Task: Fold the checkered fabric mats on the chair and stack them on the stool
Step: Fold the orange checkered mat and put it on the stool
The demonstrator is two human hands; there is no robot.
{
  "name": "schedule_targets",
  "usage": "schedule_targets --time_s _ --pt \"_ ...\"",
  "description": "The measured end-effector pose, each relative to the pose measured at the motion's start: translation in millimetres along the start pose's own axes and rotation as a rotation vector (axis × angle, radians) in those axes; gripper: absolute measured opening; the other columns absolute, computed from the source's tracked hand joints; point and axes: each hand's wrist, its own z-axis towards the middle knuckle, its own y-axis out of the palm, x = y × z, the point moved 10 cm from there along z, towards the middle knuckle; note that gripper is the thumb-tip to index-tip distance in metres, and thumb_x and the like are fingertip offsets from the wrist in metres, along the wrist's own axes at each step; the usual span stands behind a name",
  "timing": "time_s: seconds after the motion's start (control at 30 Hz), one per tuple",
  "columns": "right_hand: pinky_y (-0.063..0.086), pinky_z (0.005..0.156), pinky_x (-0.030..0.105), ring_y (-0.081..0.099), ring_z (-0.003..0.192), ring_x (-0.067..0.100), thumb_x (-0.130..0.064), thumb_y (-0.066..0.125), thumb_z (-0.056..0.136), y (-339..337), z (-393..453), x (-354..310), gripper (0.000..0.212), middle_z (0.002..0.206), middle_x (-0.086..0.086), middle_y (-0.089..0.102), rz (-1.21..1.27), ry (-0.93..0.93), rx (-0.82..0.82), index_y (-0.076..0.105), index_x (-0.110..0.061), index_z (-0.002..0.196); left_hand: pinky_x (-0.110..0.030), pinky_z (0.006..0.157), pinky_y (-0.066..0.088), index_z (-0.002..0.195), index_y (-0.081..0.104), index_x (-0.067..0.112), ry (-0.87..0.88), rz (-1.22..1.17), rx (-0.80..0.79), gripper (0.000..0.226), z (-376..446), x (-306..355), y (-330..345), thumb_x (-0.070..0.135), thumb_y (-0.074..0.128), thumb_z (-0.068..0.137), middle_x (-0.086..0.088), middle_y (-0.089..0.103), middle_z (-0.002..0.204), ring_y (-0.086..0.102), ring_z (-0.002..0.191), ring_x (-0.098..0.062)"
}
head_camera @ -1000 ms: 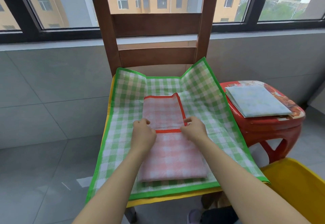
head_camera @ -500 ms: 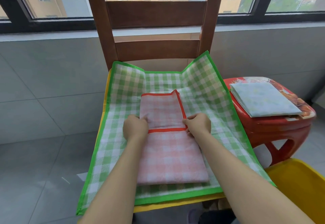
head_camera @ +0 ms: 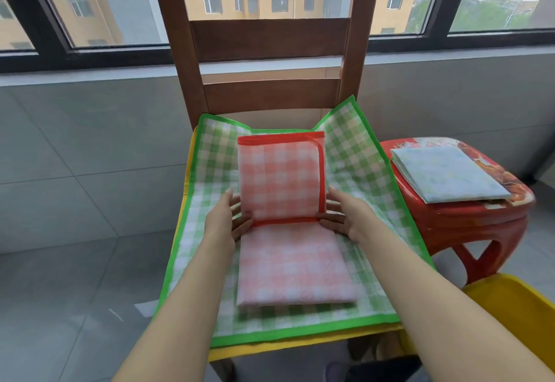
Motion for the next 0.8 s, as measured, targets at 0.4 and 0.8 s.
schedule_targets --time_s 0.4,0.8 --pt "0.053 0.060 0.023 0.064 0.068 0.016 0.000 0.058 0.083 2 -6 -2 0.012 0.082 0.009 0.066 -0.100 -0.052 -0.151 0.067 -0.003 0.090 -0.022 0.071 0.055 0.093 0.069 0.012 0.154 0.396 -0.327 0.014 -23 0 1 0.003 0.061 0.086 -0.009 0.070 0.092 0.065 0.078 -0.016" --pt "0.042 0.061 0.021 0.055 0.068 0.008 -0.002 0.070 0.077 13 -19 -6 0.027 0.094 -0.002 0.064 -0.713 -0.214 -0.194 0.068 -0.019 0.099 -0.020 0.089 0.041 0.110 0.063 0.035 0.400 0.999 -0.430 0.034 -40 0 16 0.009 0.056 0.089 0.005 0.044 0.125 0.047 0.114 -0.015"
